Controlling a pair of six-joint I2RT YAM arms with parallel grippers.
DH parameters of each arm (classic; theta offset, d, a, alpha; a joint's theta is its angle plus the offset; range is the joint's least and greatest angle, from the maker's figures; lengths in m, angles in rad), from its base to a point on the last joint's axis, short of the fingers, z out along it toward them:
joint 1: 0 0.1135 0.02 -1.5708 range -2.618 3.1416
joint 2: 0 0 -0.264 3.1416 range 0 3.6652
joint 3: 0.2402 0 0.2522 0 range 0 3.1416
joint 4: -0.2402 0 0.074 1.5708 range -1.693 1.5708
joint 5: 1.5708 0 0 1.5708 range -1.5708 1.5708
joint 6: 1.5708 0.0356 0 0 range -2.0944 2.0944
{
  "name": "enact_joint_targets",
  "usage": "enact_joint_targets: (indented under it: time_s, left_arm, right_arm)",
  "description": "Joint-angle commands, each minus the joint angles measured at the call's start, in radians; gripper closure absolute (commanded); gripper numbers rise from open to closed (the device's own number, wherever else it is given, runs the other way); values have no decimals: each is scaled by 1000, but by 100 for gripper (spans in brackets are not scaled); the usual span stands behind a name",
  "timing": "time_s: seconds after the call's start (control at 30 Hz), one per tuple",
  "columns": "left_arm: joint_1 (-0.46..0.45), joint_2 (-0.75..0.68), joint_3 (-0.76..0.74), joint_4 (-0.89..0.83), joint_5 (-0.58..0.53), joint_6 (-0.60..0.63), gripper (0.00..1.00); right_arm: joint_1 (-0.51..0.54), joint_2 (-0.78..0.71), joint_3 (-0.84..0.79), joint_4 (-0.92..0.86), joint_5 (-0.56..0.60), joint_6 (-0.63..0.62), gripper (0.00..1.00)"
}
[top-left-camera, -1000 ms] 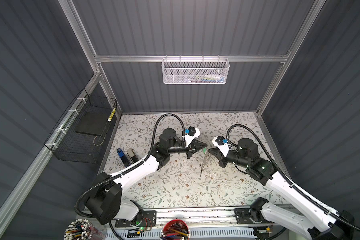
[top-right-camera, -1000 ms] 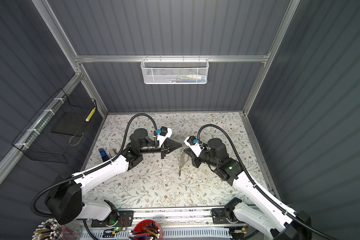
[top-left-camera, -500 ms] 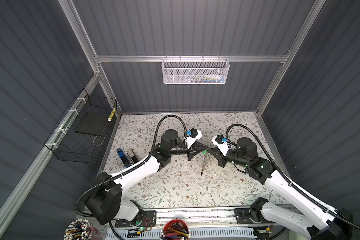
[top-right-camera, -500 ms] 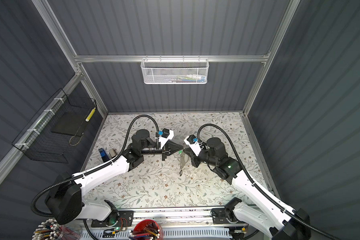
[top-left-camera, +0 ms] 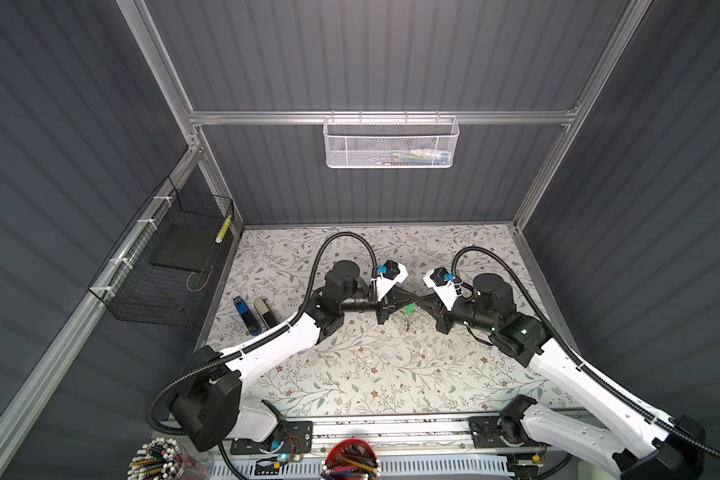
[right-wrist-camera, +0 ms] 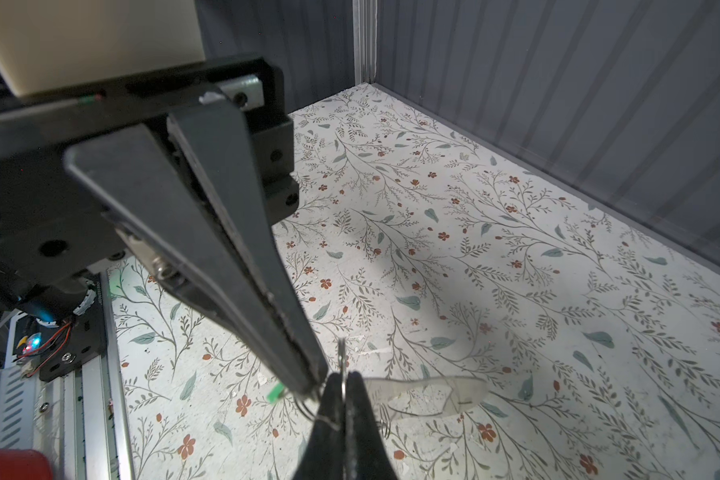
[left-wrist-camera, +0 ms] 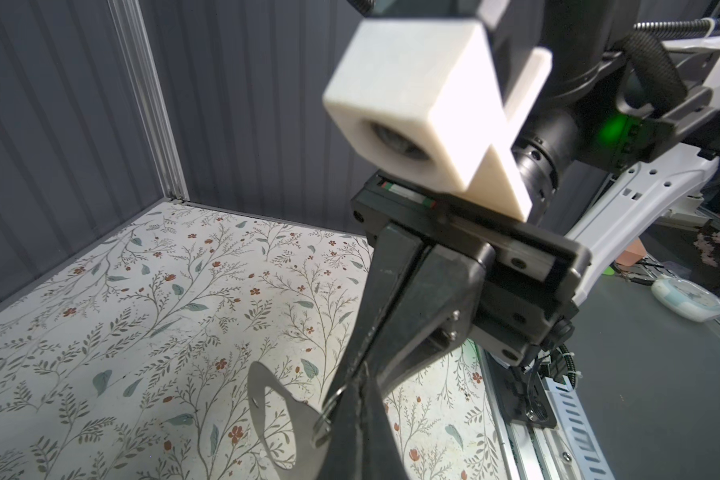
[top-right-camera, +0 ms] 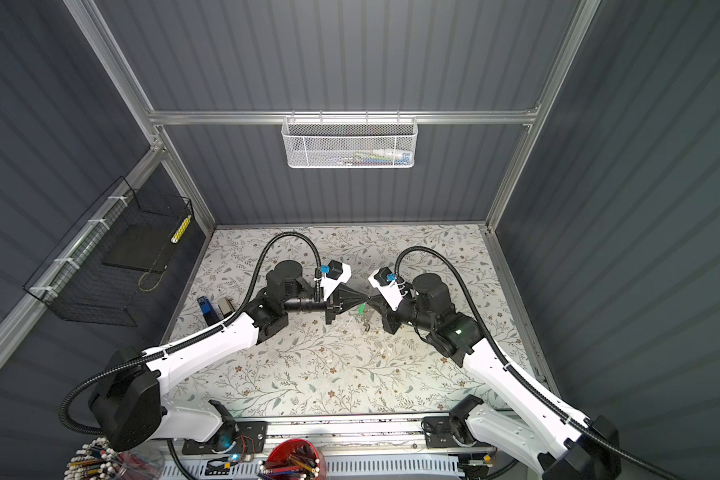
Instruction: Put the keys on the keyring
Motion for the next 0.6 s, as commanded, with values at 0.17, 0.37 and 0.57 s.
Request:
enact_joint_targets:
  time_s: [0.17,0.37,0.57]
  left_arm:
    - [-4,-39,-8,32,-30,15,100]
    - [-4,-25,-2,18,-10,13,100]
    - [-5,-22,-1,13,-28,13,100]
  right_arm:
    - [3,4,44,-5,-41,23,100]
    - [3,-2,50,-7,-33,29,100]
    - [2,-5,52,-5,-39,35,100]
